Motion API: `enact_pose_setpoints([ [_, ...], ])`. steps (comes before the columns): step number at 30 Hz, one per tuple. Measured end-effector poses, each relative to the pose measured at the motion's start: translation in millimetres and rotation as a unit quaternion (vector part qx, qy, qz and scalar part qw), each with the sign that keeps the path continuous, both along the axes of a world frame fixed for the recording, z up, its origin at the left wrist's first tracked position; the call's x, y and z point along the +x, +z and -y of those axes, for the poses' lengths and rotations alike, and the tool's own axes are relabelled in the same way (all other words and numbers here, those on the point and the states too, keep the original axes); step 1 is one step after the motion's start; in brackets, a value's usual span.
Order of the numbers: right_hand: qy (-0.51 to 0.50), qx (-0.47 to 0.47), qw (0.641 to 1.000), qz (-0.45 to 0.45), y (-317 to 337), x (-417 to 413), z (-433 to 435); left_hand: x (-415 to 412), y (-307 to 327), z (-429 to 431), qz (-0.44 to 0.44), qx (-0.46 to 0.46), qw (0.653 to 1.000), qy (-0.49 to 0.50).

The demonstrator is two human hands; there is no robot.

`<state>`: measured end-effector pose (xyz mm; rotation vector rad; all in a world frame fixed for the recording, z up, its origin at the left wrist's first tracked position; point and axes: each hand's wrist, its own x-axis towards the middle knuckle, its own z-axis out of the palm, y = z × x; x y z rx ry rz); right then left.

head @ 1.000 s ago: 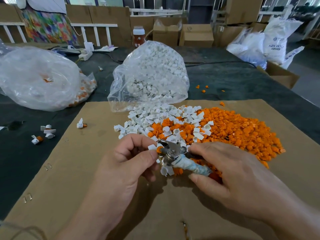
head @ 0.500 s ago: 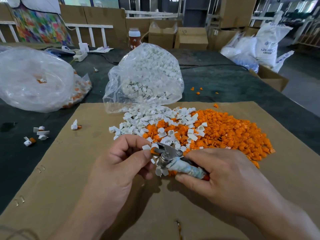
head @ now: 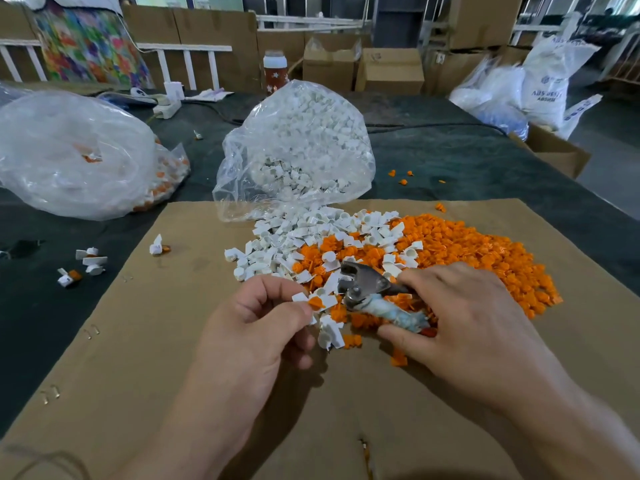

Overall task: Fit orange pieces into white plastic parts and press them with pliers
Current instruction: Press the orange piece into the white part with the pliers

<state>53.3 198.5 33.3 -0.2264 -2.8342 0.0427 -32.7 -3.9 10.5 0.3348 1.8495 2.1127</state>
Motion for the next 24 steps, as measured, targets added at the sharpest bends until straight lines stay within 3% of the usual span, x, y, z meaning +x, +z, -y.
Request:
enact_pose_setpoints([
  [6, -0.020, -0.008, 0.996, 0.088, -2, -8, -5, -1, -9, -2, 0.030, -0.047, 0.998, -0.015],
  [8, -0.004, -0.002, 0.998, 0.069, -2, -8, -4, 0, -11, -3, 0.032, -0.048, 0.998, -0.011],
  [12, 0.085, -0.055, 0.993, -0.059, 2, -4, 20, 5, -14, -9, 0.051, -0.035, 0.998, -0.001],
  [18, 0.146, -0.052, 0.987, -0.043, 2, -5, 38, 15, -4, -10, -0.085, -0.068, 0.994, -0.021],
  [21, 0.155, -0.076, 0.983, -0.057, 3, -2, 36, 17, 1, -8, -0.071, -0.021, 0.996, -0.055],
  [24, 0.170, -0.086, 0.979, -0.074, 4, 0, 37, 15, 4, -7, -0.040, -0.033, 0.995, -0.091],
])
